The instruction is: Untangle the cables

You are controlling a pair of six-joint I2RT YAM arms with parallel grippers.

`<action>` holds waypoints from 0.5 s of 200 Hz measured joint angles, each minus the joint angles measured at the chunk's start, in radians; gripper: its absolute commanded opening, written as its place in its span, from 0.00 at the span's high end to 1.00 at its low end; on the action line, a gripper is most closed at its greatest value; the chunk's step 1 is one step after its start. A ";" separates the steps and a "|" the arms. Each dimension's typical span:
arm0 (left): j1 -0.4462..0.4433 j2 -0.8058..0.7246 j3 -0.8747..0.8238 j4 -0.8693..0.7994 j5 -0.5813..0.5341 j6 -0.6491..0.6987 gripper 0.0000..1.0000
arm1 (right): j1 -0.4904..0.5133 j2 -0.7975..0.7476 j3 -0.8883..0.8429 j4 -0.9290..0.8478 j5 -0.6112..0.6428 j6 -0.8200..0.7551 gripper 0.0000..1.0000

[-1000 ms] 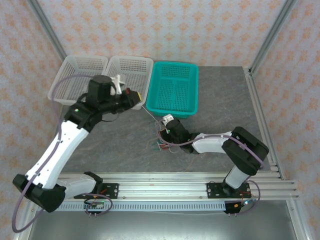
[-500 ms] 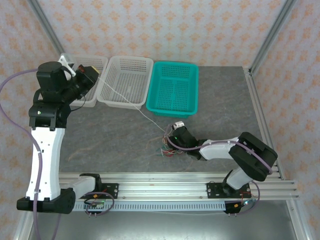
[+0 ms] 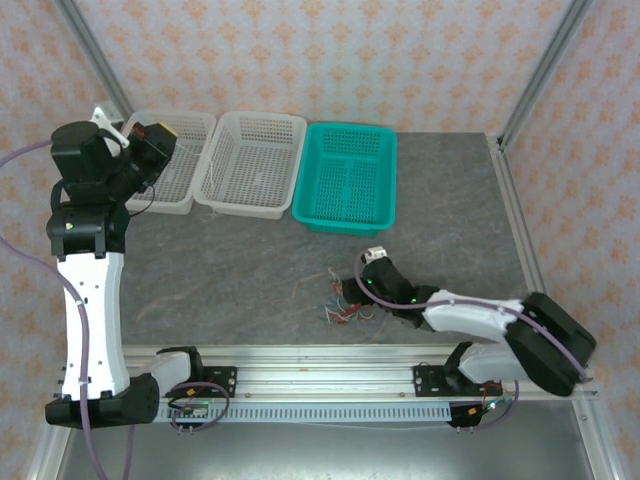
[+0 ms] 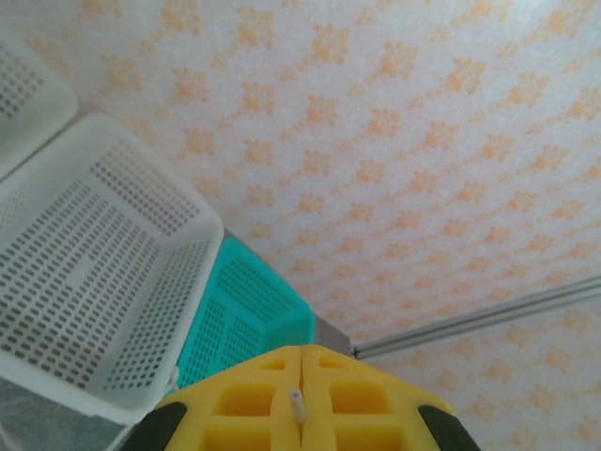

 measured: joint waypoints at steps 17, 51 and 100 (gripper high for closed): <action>0.000 -0.002 -0.035 -0.007 0.024 0.014 1.00 | 0.000 -0.163 0.005 -0.031 -0.020 -0.021 0.09; -0.006 -0.040 -0.107 -0.033 0.058 0.052 1.00 | 0.000 -0.333 0.116 -0.009 -0.082 -0.081 0.09; -0.089 -0.151 -0.343 -0.042 0.077 0.065 1.00 | 0.025 -0.141 0.338 0.154 -0.253 -0.103 0.09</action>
